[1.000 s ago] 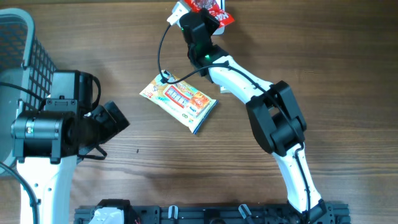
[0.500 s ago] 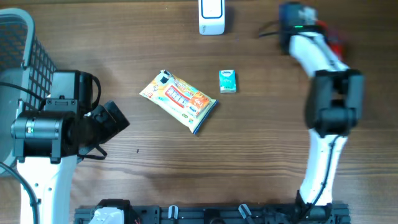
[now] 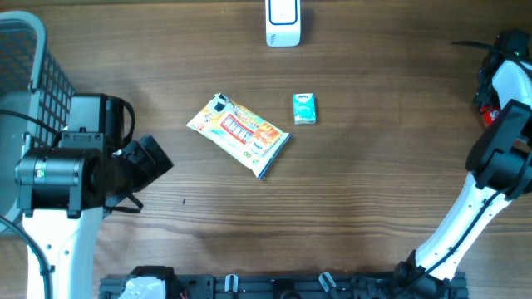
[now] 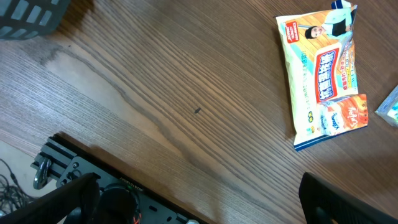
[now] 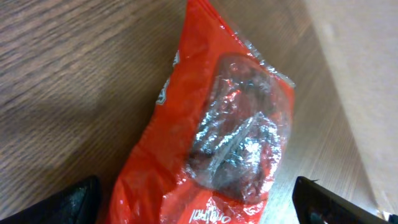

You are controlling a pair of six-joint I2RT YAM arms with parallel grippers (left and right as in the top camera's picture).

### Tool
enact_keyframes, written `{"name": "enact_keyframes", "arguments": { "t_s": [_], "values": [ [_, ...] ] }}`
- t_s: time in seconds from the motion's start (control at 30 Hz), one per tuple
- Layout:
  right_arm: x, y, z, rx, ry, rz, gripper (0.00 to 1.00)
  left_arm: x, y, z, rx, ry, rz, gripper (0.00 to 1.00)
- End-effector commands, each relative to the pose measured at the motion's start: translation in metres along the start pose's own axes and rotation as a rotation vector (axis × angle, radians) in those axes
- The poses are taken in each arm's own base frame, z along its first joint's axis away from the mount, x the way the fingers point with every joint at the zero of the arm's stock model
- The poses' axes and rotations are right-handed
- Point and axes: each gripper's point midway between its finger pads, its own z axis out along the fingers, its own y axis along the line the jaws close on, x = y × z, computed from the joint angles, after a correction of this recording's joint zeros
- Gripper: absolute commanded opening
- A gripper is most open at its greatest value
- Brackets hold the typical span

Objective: Scan the item barcode
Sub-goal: 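Carry the red snack bag right and drop it at the table edge, then reach the right gripper to the green Kleenex pack and grasp it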

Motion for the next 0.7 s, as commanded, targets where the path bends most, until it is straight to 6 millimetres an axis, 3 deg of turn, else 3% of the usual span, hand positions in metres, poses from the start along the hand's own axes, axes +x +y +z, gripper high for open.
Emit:
{"name": "enact_keyframes", "arguments": {
  "t_s": [0.0, 0.07, 0.17, 0.2, 0.27, 0.37, 0.4, 0.43, 0.5, 0.67],
  "values": [
    [-0.019, 0.004, -0.031, -0.093, -0.061, 0.038, 1.0, 0.0, 0.0, 0.001, -0.001, 0.006, -0.017, 1.0],
    [-0.038, -0.005, -0.064, -0.158, -0.117, 0.066, 1.0, 0.0, 0.0, 0.001, -0.001, 0.006, -0.017, 1.0],
    [-0.066, -0.002, -0.132, -0.397, -0.246, 0.074, 1.0, 0.0, 0.0, 0.001, -0.001, 0.006, -0.017, 1.0],
    [-0.073, 0.006, -0.165, -0.549, -0.293, 0.075, 1.0, 0.0, 0.0, 0.001, -0.001, 0.006, -0.017, 1.0],
    [-0.07, 0.035, -0.285, -1.129, -0.384, 0.051, 1.0, 0.0, 0.0, 0.001, -0.001, 0.006, -0.017, 1.0],
    [-0.044, 0.052, -0.383, -1.615, -0.324, -0.007, 1.0, 0.0, 0.0, 0.001, -0.001, 0.006, -0.017, 1.0],
    [-0.033, 0.058, -0.404, -1.711, -0.303, -0.055, 1.0, 0.0, 0.0, 0.001, -0.001, 0.006, -0.017, 1.0],
    [-0.02, 0.071, -0.42, -1.759, -0.273, -0.105, 1.0, 0.0, 0.0, 0.001, -0.001, 0.006, -0.017, 1.0],
    [0.007, 0.101, -0.432, -1.718, -0.223, -0.192, 1.0, 0.0, 0.0, 0.001, -0.001, 0.006, -0.017, 1.0],
    [0.07, 0.176, -0.404, -1.281, -0.178, -0.311, 1.0, 0.0, 0.0, 0.001, -0.001, 0.006, -0.017, 1.0]
  ]
}}
